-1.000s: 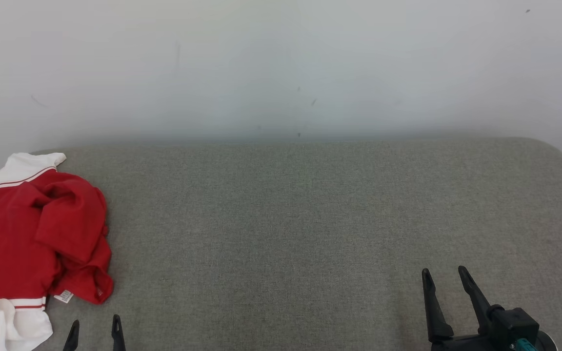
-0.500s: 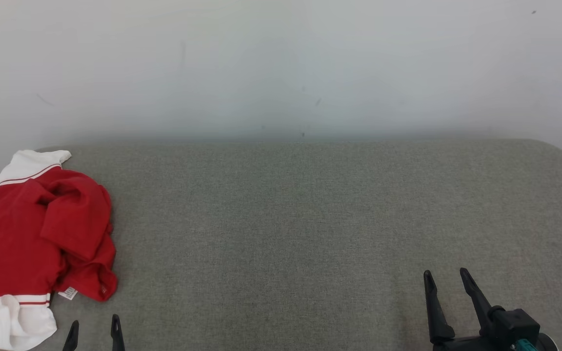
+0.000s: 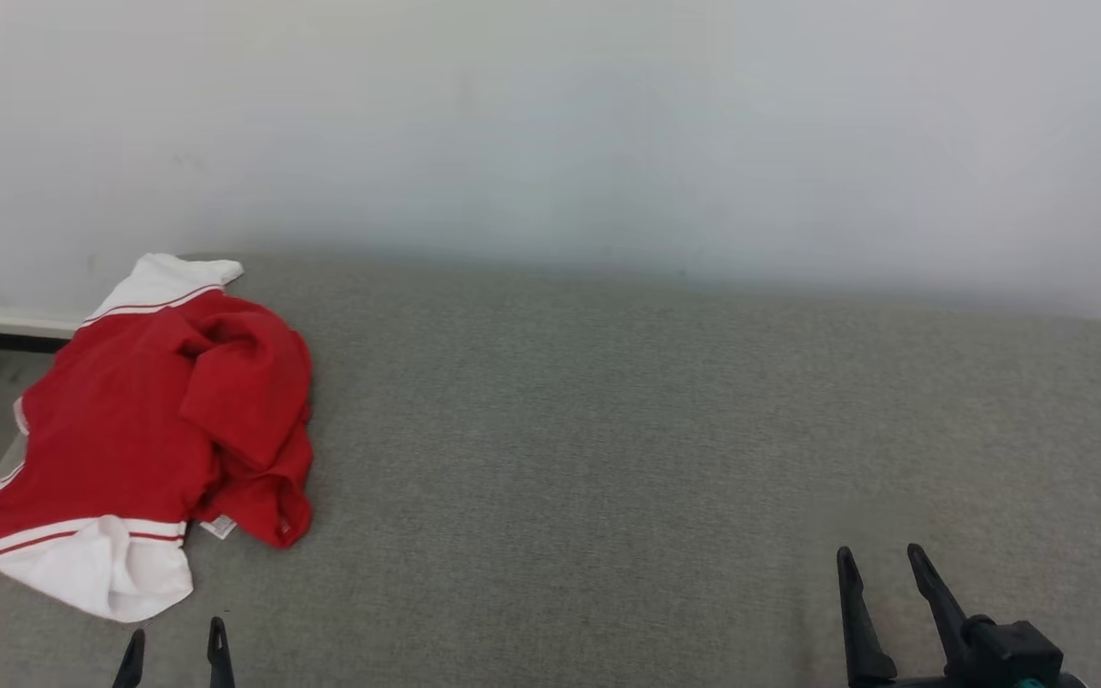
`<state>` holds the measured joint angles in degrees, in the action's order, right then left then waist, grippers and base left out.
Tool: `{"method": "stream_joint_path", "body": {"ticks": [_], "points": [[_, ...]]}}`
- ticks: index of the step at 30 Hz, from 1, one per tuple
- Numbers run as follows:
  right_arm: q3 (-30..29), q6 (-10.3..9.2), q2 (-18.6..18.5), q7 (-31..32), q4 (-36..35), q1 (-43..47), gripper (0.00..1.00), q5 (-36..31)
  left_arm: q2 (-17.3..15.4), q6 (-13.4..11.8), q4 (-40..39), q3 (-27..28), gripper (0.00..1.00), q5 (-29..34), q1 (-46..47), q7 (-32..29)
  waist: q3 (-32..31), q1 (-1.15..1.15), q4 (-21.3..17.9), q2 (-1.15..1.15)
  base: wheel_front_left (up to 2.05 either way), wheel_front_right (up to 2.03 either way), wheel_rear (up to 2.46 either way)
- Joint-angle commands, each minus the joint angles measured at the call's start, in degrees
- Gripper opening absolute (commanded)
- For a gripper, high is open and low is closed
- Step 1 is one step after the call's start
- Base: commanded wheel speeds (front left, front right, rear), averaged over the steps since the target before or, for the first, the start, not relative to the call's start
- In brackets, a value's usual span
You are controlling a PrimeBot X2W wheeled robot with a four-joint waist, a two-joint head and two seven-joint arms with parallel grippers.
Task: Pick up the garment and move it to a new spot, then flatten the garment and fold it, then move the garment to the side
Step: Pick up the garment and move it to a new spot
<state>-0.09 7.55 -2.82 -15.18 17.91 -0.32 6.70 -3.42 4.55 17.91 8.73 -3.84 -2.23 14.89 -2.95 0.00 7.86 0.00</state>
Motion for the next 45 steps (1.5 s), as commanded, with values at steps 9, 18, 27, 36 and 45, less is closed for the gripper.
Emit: {"method": "stream_joint_path", "body": {"ticks": [9,18,27,36,45], "points": [[0.9,-0.12,-0.1,-0.1,0.4,1.3,1.0,1.5,-1.0,-0.7,-0.9,1.5,1.0,0.6,-1.8,0.3,-1.5,0.0,12.9,0.0,0.0,0.0,0.0],[2.3,-0.12,-0.1,-0.1,0.3,1.1,1.0,2.4,-1.2,-1.5,-2.2,2.3,1.0,0.8,-3.3,0.3,-1.8,0.0,18.0,0.0,0.0,0.0,0.0],[4.3,-0.12,-0.1,-0.1,1.0,-1.6,1.0,1.9,-0.7,-2.8,-4.4,4.0,1.0,-0.3,-3.9,0.3,-0.3,0.0,19.4,0.0,0.0,0.0,0.0],[5.1,-0.12,-0.1,-0.1,1.1,-1.7,1.0,2.1,-0.3,-3.1,-5.0,4.6,1.0,-0.4,-4.0,0.3,-0.3,0.0,19.4,0.0,0.0,0.0,0.0],[5.1,-0.12,-0.1,-0.1,0.1,-0.2,1.0,2.4,-1.5,-1.7,-2.8,4.6,1.0,-1.2,0.8,0.3,-0.6,0.0,16.5,0.0,0.0,0.0,0.0]]}}
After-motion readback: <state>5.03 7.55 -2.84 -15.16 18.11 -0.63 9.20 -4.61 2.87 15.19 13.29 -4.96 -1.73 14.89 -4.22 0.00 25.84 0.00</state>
